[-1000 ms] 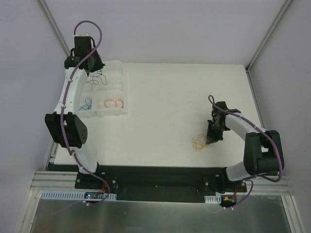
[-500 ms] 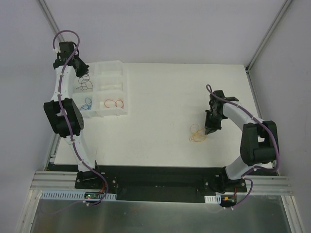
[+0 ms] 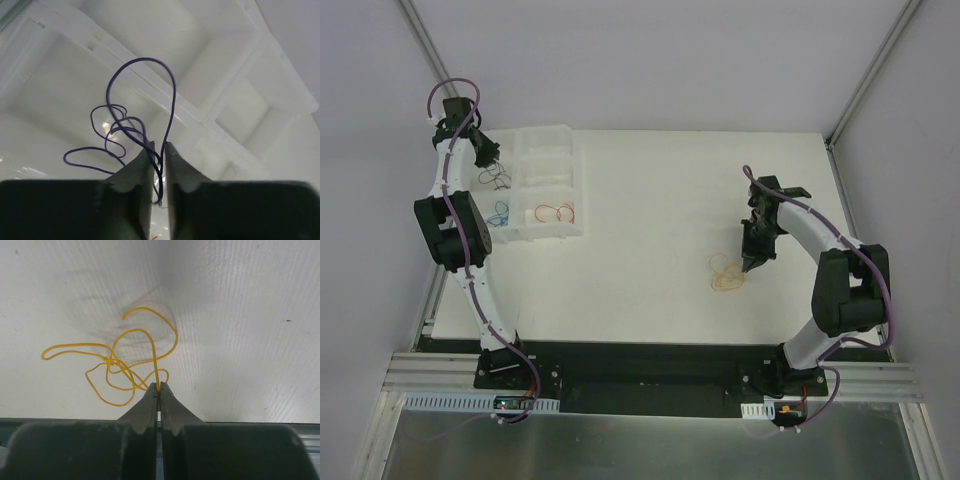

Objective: Untangle the cables

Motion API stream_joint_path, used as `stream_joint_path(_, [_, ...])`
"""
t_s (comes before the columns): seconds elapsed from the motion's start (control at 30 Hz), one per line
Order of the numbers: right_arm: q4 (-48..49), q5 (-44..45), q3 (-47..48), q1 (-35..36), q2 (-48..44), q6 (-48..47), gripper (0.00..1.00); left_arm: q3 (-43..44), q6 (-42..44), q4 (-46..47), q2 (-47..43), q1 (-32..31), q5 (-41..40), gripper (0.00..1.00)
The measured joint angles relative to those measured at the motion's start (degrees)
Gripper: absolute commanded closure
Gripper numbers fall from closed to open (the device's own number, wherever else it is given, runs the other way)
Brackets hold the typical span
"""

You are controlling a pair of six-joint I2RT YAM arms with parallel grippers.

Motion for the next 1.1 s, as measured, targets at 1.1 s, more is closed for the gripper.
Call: stream_joint_path(1.1, [13.68,-12.92,-5.01,16.0,-0.35,2.36,1.0,-36.48,6.21,1.88,-36.28,-31.85,10.43,0.35])
